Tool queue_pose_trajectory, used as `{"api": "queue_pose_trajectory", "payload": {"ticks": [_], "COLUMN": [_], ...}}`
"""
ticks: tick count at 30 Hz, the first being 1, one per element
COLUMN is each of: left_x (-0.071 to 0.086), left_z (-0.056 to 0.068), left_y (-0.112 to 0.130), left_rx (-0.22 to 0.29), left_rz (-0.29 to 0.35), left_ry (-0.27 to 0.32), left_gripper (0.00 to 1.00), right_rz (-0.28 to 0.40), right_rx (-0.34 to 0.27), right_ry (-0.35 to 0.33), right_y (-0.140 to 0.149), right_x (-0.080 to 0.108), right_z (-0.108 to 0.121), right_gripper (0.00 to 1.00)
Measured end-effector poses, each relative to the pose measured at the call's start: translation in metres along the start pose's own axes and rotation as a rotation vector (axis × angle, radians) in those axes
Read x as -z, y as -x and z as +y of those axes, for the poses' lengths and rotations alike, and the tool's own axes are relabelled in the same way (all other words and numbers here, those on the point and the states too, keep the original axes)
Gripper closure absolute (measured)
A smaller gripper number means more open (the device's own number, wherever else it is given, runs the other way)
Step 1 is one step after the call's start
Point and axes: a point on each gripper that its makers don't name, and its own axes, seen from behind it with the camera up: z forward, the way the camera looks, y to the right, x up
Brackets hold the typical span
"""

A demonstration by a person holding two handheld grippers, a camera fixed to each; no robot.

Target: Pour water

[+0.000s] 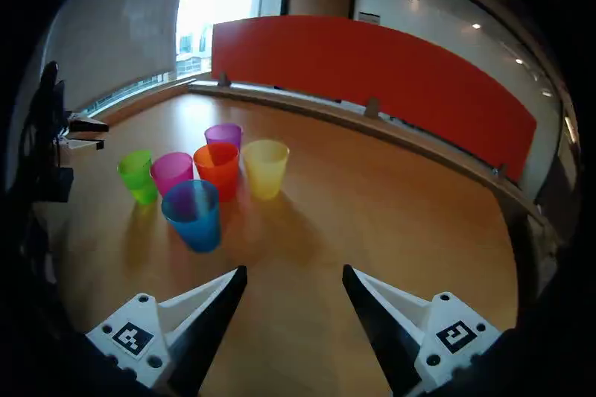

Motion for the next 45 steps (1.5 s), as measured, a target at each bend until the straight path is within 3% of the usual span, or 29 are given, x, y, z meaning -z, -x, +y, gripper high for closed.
{"api": "queue_pose_trajectory", "payload": {"ticks": [11,20,26,36,45], "left_x": [0.002,0.003,0.004,0.009,0.019], "left_z": [-0.007,-0.009,-0.007,-0.011,-0.007], "left_y": [0.001,-0.014,-0.019,-0.033,-0.057], "left_rx": [0.137,0.176,0.208,0.181,0.158], "left_rz": [0.038,0.103,0.150,0.240,0.354], "left_ry": [-0.073,-0.135,-0.166,-0.225,-0.249], "left_gripper": [0.07,0.07,0.07,0.07,0.07], "right_rz": [0.041,0.132,0.207,0.395,0.464], "right_rx": [-0.091,-0.155,-0.151,-0.154,-0.179], "right_ry": [0.151,0.233,0.274,0.373,0.433], "right_y": [0.001,-0.011,-0.023,-0.053,-0.057], "right_x": [0.008,0.014,0.017,0.034,0.041], "right_z": [0.022,0.028,0.025,0.031,0.041], "right_gripper": [0.01,0.01,0.01,0.01,0.00]}}
